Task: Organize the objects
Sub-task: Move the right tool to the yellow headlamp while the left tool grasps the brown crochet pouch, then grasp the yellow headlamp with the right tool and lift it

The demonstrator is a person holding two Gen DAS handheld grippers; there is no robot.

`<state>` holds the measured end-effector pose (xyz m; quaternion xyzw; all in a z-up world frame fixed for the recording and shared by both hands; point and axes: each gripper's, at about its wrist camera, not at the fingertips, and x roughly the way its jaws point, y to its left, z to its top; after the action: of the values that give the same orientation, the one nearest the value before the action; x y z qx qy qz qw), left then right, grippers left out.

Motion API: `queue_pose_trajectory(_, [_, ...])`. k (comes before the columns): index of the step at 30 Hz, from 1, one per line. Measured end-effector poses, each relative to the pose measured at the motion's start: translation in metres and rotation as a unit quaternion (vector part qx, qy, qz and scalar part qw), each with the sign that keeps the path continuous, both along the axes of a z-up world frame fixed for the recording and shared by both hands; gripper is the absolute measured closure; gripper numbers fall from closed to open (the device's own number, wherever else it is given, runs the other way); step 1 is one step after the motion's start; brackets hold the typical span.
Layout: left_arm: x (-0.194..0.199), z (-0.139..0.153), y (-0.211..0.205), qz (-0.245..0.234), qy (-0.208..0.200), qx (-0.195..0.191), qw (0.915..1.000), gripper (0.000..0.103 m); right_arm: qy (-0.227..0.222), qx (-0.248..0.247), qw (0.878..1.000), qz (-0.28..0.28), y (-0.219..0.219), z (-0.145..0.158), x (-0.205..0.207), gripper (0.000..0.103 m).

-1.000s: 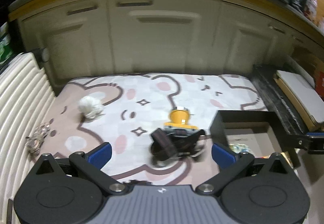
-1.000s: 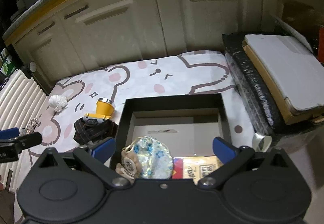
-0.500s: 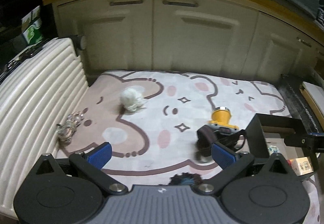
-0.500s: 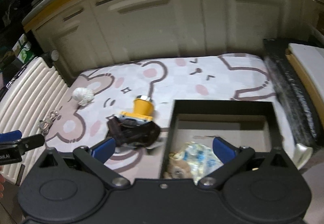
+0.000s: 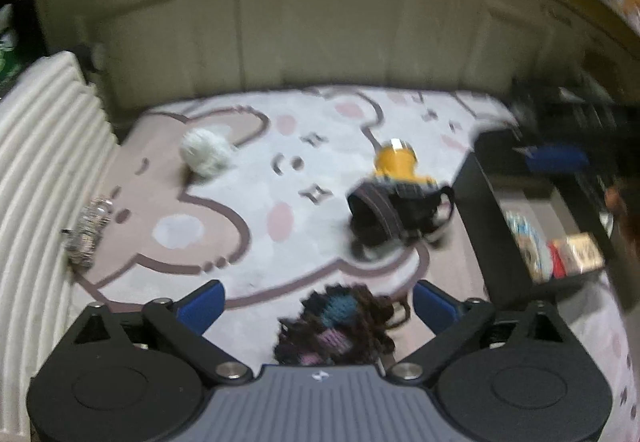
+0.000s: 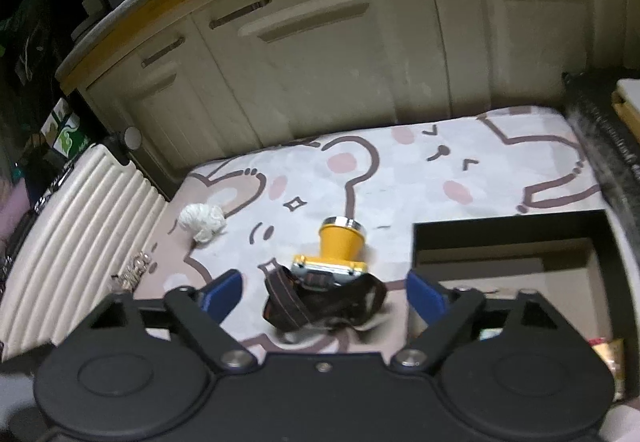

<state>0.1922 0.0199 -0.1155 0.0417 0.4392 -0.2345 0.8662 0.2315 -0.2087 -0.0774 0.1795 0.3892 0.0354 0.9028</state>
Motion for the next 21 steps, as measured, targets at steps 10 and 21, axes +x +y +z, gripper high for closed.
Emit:
queue_pose_trajectory(10, [0.007, -0.054, -0.033, -0.072, 0.053, 0.088, 0.9922, 0.02, 0.026, 0.038, 0.999, -0.003, 0.008, -0.038, 0.047, 0.042])
queue_pose_trajectory(21, [0.021, -0.071, -0.043, -0.098, 0.077, 0.059, 0.9904, 0.042, 0.039, 0.035, 0.999, -0.008, 0.013, -0.077, 0.081, 0.047])
